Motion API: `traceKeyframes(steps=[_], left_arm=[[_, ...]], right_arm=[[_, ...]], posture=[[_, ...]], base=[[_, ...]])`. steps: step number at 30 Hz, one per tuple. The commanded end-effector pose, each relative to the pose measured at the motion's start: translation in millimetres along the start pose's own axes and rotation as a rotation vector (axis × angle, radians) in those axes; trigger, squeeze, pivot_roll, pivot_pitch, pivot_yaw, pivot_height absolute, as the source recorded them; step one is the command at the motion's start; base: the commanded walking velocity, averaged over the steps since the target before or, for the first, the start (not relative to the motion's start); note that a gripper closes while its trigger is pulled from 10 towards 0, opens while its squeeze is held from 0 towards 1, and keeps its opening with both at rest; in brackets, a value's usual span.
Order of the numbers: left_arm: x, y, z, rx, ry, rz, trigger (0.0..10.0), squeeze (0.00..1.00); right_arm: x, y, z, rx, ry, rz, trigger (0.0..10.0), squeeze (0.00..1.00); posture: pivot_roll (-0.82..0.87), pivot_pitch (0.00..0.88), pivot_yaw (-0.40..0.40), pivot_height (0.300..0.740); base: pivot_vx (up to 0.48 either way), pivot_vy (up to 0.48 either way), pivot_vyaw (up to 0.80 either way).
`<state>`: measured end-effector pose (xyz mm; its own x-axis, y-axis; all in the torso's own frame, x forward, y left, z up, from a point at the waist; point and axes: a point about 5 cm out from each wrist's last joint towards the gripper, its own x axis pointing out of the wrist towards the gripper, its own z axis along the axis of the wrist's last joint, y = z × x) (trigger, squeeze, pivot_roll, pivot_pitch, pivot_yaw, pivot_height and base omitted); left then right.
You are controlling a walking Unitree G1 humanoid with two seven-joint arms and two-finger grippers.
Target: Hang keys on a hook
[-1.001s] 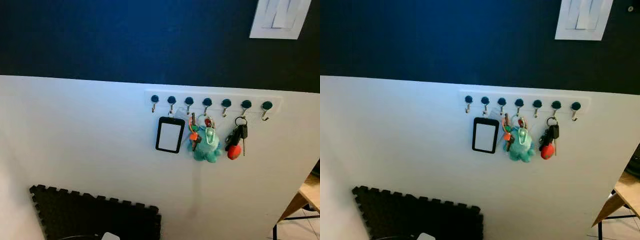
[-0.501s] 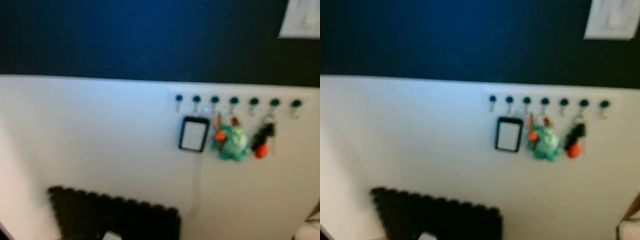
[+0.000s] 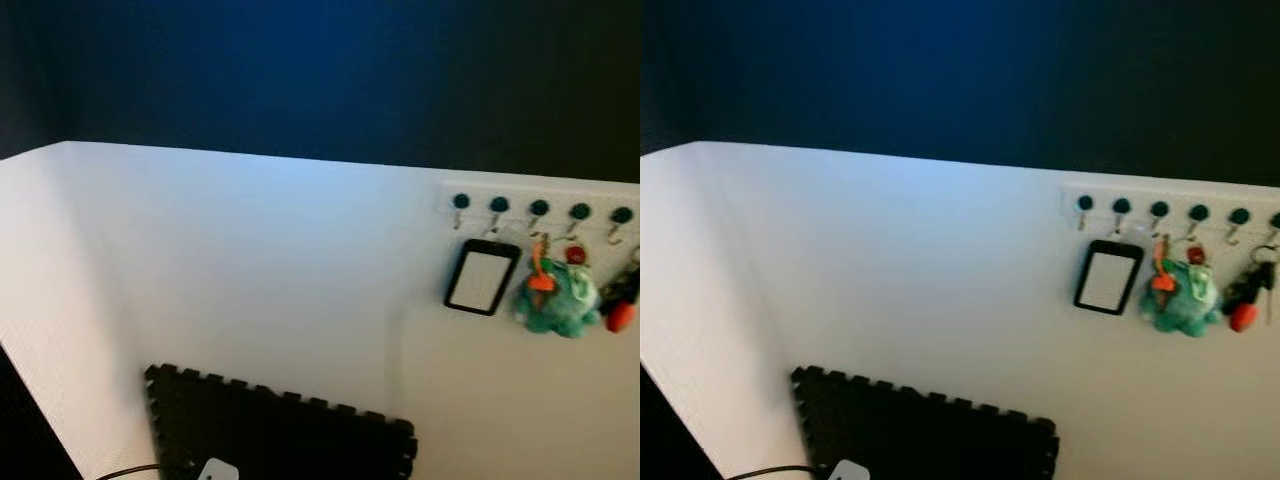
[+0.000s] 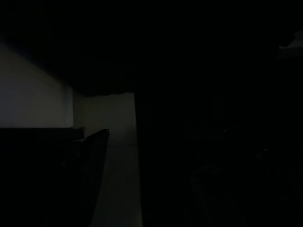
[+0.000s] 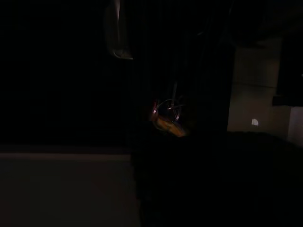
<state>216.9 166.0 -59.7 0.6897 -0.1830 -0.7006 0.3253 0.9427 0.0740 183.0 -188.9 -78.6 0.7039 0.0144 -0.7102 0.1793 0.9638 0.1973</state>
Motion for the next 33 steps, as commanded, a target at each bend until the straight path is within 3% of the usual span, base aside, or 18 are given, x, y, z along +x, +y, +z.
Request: traceKeyframes(steps=[1, 4, 10, 33], left_arm=[[0.3, -2.9, 2.2, 0.018, -0.017, -0.018, 10.0, 0.0], [0.6, -4.0, 1.8, 0.018, -0.012, -0.023, 10.0, 0.0], [0.3, -3.9, 1.7, 0.052, -0.018, -0.014, 10.0, 0.0], [0.6, 0.7, 4.9, -0.006, -0.038, 0.024, 10.0, 0.0]], right_arm=[[-1.0, -3.7, -1.0, -0.001, 0.006, -0.014, 10.0, 0.0], [-1.0, -3.3, -1.5, 0.002, 0.006, -0.016, 10.0, 0.0], [-0.4, -2.1, -0.7, 0.007, 0.004, -0.015, 10.0, 0.0], [0.1, -2.3, 1.0, -0.012, 0.004, -0.015, 10.0, 0.0]], posture=[[0.06, 0.011, 0.022, 0.74], [0.06, 0.01, 0.024, 0.74], [0.06, 0.012, 0.03, 0.74], [0.05, 0.014, 0.029, 0.74]], base=[[0.0, -0.48, 0.0], [0.0, -0.48, 0.0], [0.0, 0.0, 0.0], [0.0, 0.0, 0.0]])
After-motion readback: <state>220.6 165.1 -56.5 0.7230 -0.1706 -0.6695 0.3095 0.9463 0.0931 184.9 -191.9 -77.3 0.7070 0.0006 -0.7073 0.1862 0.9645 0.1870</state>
